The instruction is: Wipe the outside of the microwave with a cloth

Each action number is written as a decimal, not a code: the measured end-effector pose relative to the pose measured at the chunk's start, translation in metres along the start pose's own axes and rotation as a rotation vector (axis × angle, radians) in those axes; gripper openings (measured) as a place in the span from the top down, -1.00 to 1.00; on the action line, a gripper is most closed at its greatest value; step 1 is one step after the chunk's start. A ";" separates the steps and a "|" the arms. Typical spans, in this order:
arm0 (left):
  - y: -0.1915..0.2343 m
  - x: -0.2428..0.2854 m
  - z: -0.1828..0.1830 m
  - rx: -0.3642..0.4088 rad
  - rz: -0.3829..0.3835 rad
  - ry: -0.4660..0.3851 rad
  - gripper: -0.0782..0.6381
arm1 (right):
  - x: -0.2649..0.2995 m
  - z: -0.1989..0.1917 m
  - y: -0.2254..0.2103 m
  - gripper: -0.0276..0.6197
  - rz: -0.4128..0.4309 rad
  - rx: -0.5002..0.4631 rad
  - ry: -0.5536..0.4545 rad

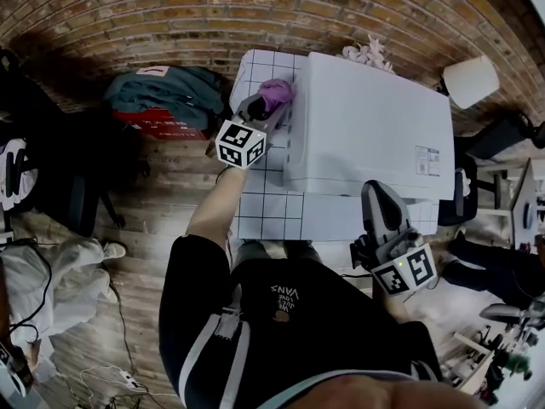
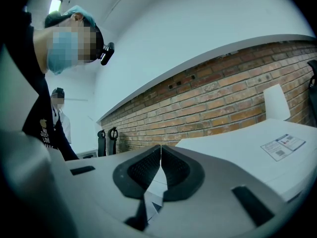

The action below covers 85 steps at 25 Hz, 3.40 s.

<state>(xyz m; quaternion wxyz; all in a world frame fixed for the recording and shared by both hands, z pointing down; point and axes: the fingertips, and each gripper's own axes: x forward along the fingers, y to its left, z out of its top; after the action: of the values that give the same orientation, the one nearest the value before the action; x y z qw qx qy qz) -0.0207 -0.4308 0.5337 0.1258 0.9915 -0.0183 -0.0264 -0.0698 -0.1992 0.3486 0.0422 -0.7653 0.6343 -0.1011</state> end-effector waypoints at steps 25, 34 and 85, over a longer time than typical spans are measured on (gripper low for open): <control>-0.112 -0.114 -0.086 -0.208 -0.027 0.055 0.42 | 0.002 -0.001 0.007 0.91 0.025 0.034 -0.026; -0.026 -0.025 -0.070 -0.210 0.031 0.085 0.42 | -0.008 0.003 -0.014 0.91 -0.043 0.043 -0.044; -0.286 -0.164 0.096 0.105 0.089 -0.114 0.42 | -0.192 0.008 -0.088 0.91 -0.068 0.053 -0.210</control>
<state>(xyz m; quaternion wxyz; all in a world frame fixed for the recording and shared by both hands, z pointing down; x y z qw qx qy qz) -0.1813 -0.1712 0.3771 0.0734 0.9919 -0.0707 -0.0762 -0.0166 0.0056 0.3381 0.1252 -0.7914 0.5971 -0.0383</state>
